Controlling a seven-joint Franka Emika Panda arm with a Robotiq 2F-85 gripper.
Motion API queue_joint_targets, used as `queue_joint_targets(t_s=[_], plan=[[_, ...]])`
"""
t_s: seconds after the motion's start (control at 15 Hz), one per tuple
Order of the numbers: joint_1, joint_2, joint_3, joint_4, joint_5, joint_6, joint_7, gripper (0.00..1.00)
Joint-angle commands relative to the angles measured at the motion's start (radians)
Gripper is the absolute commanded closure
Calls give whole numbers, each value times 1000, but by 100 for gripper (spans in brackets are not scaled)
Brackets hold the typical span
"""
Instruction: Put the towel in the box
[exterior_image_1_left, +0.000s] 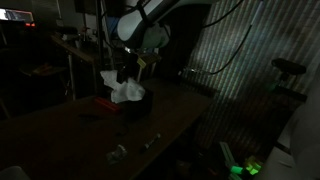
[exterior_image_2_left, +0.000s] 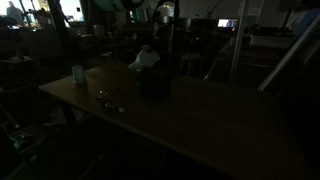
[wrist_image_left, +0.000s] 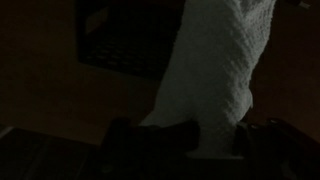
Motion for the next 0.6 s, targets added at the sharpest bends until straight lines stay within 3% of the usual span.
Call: queue_joint_targets(t_s=[0.0, 0.53], plan=[[-2, -79, -47, -19, -21, -34, 45, 100], [4, -11, -76, 7, -135, -58, 51, 100]])
